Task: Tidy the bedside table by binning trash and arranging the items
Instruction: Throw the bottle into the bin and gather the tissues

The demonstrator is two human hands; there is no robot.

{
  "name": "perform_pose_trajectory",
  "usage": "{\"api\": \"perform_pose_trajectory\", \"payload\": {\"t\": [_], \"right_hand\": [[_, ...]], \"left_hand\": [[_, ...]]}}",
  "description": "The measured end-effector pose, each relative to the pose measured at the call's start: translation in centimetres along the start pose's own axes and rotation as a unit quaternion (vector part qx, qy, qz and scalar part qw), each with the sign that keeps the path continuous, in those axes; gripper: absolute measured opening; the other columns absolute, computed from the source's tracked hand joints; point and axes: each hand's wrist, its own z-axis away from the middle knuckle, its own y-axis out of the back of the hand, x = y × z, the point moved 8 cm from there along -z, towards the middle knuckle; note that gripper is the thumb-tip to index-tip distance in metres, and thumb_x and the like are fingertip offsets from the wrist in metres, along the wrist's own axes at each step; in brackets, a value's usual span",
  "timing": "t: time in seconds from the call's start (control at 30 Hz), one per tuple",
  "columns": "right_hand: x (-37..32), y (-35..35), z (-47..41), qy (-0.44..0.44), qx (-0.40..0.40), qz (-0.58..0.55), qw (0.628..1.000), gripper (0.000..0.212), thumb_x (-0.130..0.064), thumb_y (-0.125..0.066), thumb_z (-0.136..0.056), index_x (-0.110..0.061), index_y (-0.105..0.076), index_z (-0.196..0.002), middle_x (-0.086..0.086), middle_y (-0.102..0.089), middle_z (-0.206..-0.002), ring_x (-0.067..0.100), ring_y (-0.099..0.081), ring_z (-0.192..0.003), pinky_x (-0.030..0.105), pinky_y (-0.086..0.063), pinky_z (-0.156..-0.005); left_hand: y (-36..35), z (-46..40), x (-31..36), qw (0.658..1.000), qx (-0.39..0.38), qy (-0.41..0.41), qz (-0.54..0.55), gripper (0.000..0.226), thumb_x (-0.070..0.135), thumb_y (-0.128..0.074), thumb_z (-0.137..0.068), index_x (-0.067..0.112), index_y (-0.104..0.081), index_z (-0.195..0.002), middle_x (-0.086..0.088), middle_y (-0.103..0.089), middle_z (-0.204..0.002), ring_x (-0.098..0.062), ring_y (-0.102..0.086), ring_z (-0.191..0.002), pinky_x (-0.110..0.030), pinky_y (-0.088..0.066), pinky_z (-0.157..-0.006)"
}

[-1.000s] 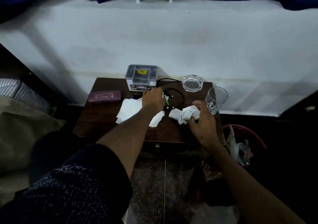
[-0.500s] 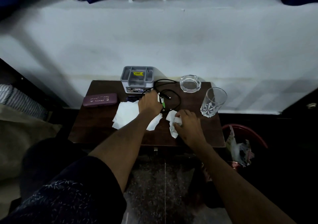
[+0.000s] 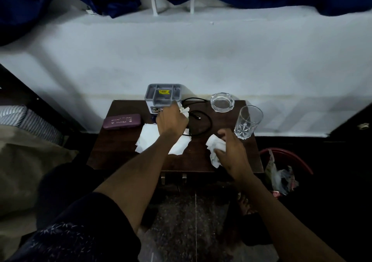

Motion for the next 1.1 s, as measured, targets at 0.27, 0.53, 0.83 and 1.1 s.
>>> {"api": "perform_pose_trajectory", "payload": {"t": [0.27, 0.53, 0.83, 1.1], "right_hand": [[-3.3, 3.3, -1.1, 0.062, 0.092, -0.019, 0.994, 0.043, -0.008, -0.073, -0.081, -0.020, -0.066, -0.122, 0.000, -0.067, -0.118, 0.016, -0.062, -0.107, 0.017, -0.038, -0.084], [0.7, 5.9, 1.5, 0.041, 0.044, -0.011, 0.998, 0.054, -0.008, -0.068, -0.083, -0.025, -0.064, -0.135, -0.001, -0.072, -0.128, 0.017, -0.068, -0.117, 0.022, -0.047, -0.098], [9.5, 15.7, 7.5, -0.096, 0.179, 0.047, 0.978, 0.038, -0.009, -0.070, -0.084, -0.019, -0.064, -0.120, 0.008, -0.070, -0.114, 0.031, -0.067, -0.106, 0.037, -0.051, -0.087], [14.5, 20.0, 8.8, -0.198, 0.213, 0.086, 0.953, 0.051, -0.020, -0.070, -0.093, -0.015, -0.053, -0.141, 0.018, -0.059, -0.131, 0.042, -0.060, -0.119, 0.044, -0.049, -0.092]], "left_hand": [[0.0, 6.3, 4.6, 0.978, -0.001, -0.060, 0.198, 0.009, 0.018, -0.067, -0.080, 0.018, -0.068, -0.089, -0.005, -0.075, -0.082, -0.031, -0.071, -0.079, -0.039, -0.056, -0.072], [-4.6, 11.4, 8.8, 0.949, -0.111, -0.122, 0.269, 0.007, 0.015, -0.065, -0.083, 0.018, -0.067, -0.078, 0.005, -0.069, -0.071, -0.005, -0.061, -0.068, -0.027, -0.046, -0.064], [-10.5, 16.9, 19.1, 0.907, -0.267, -0.177, 0.273, 0.035, 0.018, -0.066, -0.084, 0.020, -0.074, -0.118, 0.002, -0.077, -0.096, -0.018, -0.075, -0.089, -0.027, -0.058, -0.081], [-14.5, 21.3, 24.2, 0.869, -0.399, -0.263, 0.127, 0.092, 0.027, -0.068, -0.094, 0.017, -0.016, -0.170, -0.018, -0.053, -0.158, -0.037, -0.054, -0.143, -0.050, -0.047, -0.114]]}}
